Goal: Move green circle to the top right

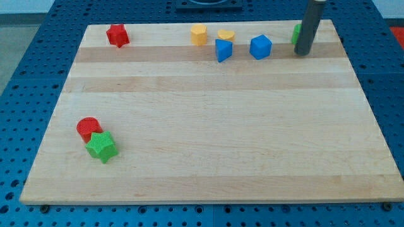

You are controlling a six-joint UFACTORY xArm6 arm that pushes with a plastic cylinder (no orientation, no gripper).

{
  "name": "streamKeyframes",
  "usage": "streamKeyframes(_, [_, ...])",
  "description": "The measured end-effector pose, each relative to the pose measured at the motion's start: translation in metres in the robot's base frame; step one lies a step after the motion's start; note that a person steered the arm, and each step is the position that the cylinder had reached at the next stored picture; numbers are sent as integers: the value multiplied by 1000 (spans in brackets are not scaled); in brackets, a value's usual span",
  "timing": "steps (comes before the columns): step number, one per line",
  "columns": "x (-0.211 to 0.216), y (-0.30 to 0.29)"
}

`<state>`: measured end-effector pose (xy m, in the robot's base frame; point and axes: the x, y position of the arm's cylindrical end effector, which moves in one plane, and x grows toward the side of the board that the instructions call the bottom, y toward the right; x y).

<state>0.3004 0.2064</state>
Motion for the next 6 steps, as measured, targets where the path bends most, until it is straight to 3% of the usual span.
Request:
streamKeyframes(2, [-9, 22])
streamKeyframes(6, [-30, 14])
